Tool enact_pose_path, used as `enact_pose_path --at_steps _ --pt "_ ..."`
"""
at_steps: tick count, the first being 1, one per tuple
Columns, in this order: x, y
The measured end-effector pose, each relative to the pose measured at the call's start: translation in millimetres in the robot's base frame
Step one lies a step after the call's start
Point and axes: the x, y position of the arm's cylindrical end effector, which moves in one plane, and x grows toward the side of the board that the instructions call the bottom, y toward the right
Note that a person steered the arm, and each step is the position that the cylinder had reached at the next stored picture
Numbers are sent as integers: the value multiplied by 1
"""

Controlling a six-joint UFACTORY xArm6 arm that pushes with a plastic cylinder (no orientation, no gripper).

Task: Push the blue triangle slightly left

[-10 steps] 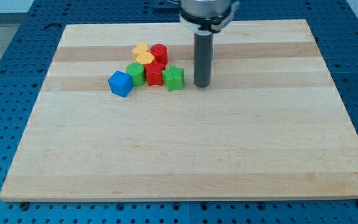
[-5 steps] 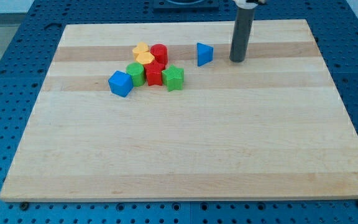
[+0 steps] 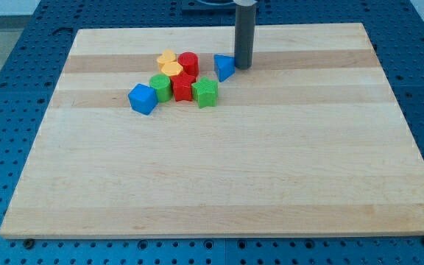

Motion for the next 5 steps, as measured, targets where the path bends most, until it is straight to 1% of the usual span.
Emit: enact_pose_path --at_steps 1,2,3,5 --pt "26 2" --pt "44 2" --pt "40 2" --pt "5 -6"
